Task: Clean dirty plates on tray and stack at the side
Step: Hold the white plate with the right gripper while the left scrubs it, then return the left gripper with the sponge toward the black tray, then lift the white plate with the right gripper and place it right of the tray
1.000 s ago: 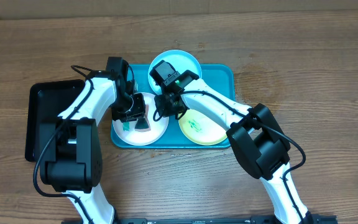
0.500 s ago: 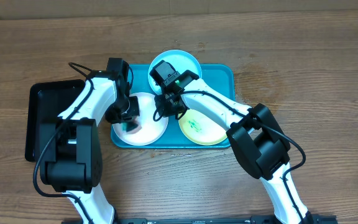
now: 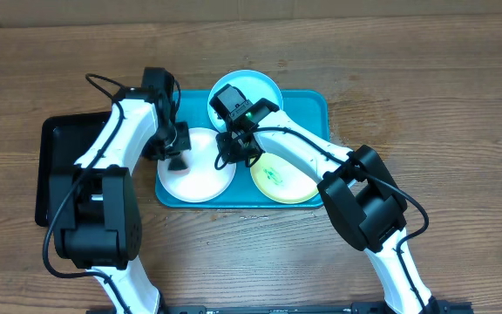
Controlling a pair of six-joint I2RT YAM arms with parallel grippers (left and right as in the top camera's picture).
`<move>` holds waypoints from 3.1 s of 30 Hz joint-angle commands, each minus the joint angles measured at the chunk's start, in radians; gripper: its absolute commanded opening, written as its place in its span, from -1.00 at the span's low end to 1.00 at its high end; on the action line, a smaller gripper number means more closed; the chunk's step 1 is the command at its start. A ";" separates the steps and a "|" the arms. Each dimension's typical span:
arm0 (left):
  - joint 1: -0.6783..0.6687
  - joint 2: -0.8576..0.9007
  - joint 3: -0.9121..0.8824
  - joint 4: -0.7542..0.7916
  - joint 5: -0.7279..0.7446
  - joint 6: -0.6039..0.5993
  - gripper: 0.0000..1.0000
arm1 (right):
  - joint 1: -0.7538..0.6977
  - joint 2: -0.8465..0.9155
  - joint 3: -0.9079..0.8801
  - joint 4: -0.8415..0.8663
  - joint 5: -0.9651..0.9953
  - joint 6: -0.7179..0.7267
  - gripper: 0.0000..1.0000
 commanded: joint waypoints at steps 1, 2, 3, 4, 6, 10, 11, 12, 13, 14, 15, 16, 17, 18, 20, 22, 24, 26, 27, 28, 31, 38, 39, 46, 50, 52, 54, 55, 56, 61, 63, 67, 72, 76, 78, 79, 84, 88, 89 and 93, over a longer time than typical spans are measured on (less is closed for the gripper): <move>0.004 0.011 0.004 0.023 0.251 0.050 -0.91 | -0.001 0.009 -0.006 0.009 0.009 0.009 -0.49; 0.002 0.012 -0.006 0.026 0.244 0.051 -0.92 | -0.001 0.009 -0.006 0.009 0.009 0.008 -0.49; 0.001 0.012 -0.017 0.028 0.233 0.051 -0.92 | -0.001 0.009 -0.006 0.010 0.010 0.009 -0.49; 0.001 0.012 -0.031 0.034 0.220 0.051 -0.92 | -0.001 0.009 -0.006 0.010 0.009 0.008 -0.49; 0.001 0.012 -0.064 0.048 0.200 0.050 -0.92 | -0.001 0.009 -0.006 0.010 0.009 0.009 -0.49; 0.002 0.013 -0.135 0.105 0.116 0.050 -0.91 | -0.001 0.009 -0.006 0.010 0.009 0.008 -0.49; 0.003 0.013 -0.151 0.121 0.061 0.049 -0.92 | -0.001 0.009 -0.006 0.009 0.009 0.008 -0.49; 0.005 0.013 -0.163 0.126 -0.003 0.039 -0.92 | -0.001 0.009 -0.006 0.006 0.009 0.008 -0.49; 0.007 0.013 -0.169 0.122 -0.074 0.018 -0.92 | -0.001 0.009 -0.006 0.005 0.009 0.008 -0.49; 0.009 0.012 -0.170 0.110 -0.141 -0.004 -0.91 | -0.001 0.009 -0.006 0.002 0.010 0.008 -0.50; 0.011 0.012 -0.169 0.096 -0.197 -0.023 -0.91 | -0.001 0.009 -0.006 -0.001 0.009 0.008 -0.51; 0.013 0.012 -0.165 0.079 -0.264 -0.046 -0.92 | -0.001 0.009 -0.006 -0.004 0.010 0.008 -0.51; 0.013 0.012 -0.158 0.059 -0.328 -0.072 -0.92 | -0.001 0.009 -0.006 -0.005 0.010 0.008 -0.52; 0.013 0.012 -0.150 0.040 -0.381 -0.100 -0.92 | -0.001 0.009 -0.006 -0.005 0.010 0.008 -0.53; 0.012 0.011 -0.127 -0.003 -0.466 -0.154 -0.91 | -0.001 0.009 -0.006 -0.004 0.010 0.008 -0.55; 0.012 0.010 -0.100 -0.043 -0.525 -0.190 -0.92 | -0.001 0.009 -0.006 -0.004 0.010 0.008 -0.58; 0.012 0.010 -0.032 -0.110 -0.596 -0.232 -0.91 | -0.001 0.009 -0.006 -0.005 0.009 0.008 -0.74; 0.012 0.010 0.026 -0.153 -0.586 -0.257 -0.92 | -0.001 0.008 -0.005 -0.006 0.009 0.008 -0.80; 0.013 0.010 0.063 -0.175 -0.566 -0.271 -0.91 | -0.001 0.007 -0.001 -0.010 0.009 0.008 -0.82; 0.013 0.009 0.093 -0.188 -0.541 -0.272 -0.91 | -0.001 0.005 0.003 -0.013 0.009 0.008 -0.87; 0.013 -0.006 0.176 -0.196 -0.434 -0.267 -0.92 | -0.001 -0.008 0.023 -0.026 0.009 -0.007 -0.92; 0.056 -0.065 0.282 -0.197 -0.245 -0.260 -0.91 | 0.005 -0.102 0.077 -0.037 0.073 -0.064 -0.92; 0.076 -0.072 0.286 -0.200 -0.222 -0.260 -0.91 | 0.010 -0.118 0.085 -0.040 0.116 -0.064 -0.92; 0.343 -0.093 0.285 -0.248 -0.018 -0.260 -0.91 | 0.083 -0.210 0.148 -0.073 0.555 -0.167 -0.92; 0.478 -0.092 0.284 -0.301 0.023 -0.259 -0.92 | 0.155 -0.232 0.164 -0.061 0.812 -0.280 -0.92; 0.526 -0.092 0.284 -0.320 0.023 -0.234 -0.92 | 0.197 -0.233 0.167 -0.043 0.929 -0.364 -0.92; 0.560 -0.092 0.284 -0.328 0.028 -0.234 -0.92 | 0.233 -0.233 0.167 -0.019 1.017 -0.440 -0.92; 0.575 -0.092 0.284 -0.327 0.037 -0.234 -0.92 | 0.250 -0.233 0.167 -0.006 1.052 -0.477 -0.92; 0.588 -0.093 0.284 -0.327 0.046 -0.235 -0.91 | 0.268 -0.233 0.167 0.009 1.083 -0.510 -0.92; 0.613 -0.092 0.284 -0.323 0.064 -0.234 -0.92 | 0.346 -0.233 0.167 0.103 1.238 -0.662 -0.92; 0.612 -0.093 0.284 -0.323 0.064 -0.234 -0.92 | 0.370 -0.233 0.167 0.128 1.260 -0.766 -0.92; 0.611 -0.093 0.284 -0.325 0.064 -0.234 -0.91 | 0.401 -0.233 0.167 0.182 1.304 -0.899 -0.92; 0.610 -0.092 0.284 -0.322 0.066 -0.234 -0.92 | 0.407 -0.233 0.167 0.221 1.318 -0.902 -0.92; 0.606 -0.093 0.284 -0.322 0.067 -0.234 -0.91 | 0.400 -0.233 0.167 0.220 1.318 -0.866 -0.92; 0.605 -0.092 0.284 -0.322 0.067 -0.234 -0.92 | 0.386 -0.233 0.167 0.219 1.308 -0.791 -0.92; 0.605 -0.092 0.284 -0.322 0.067 -0.234 -0.91 | 0.375 -0.233 0.166 0.209 1.271 -0.732 -0.92; 0.605 -0.092 0.284 -0.322 0.068 -0.234 -0.92 | 0.286 -0.223 0.156 0.045 0.710 -0.659 -0.92; 0.603 -0.092 0.284 -0.323 0.068 -0.234 -0.91 | 0.221 -0.252 0.169 0.016 0.918 -0.460 -0.92; 0.602 -0.093 0.284 -0.323 0.068 -0.234 -0.92 | 0.191 -0.273 0.177 0.011 0.871 -0.415 -0.93; 0.599 -0.093 0.284 -0.323 0.068 -0.227 -0.91 | 0.009 -0.353 0.181 -0.012 0.357 -0.371 -0.92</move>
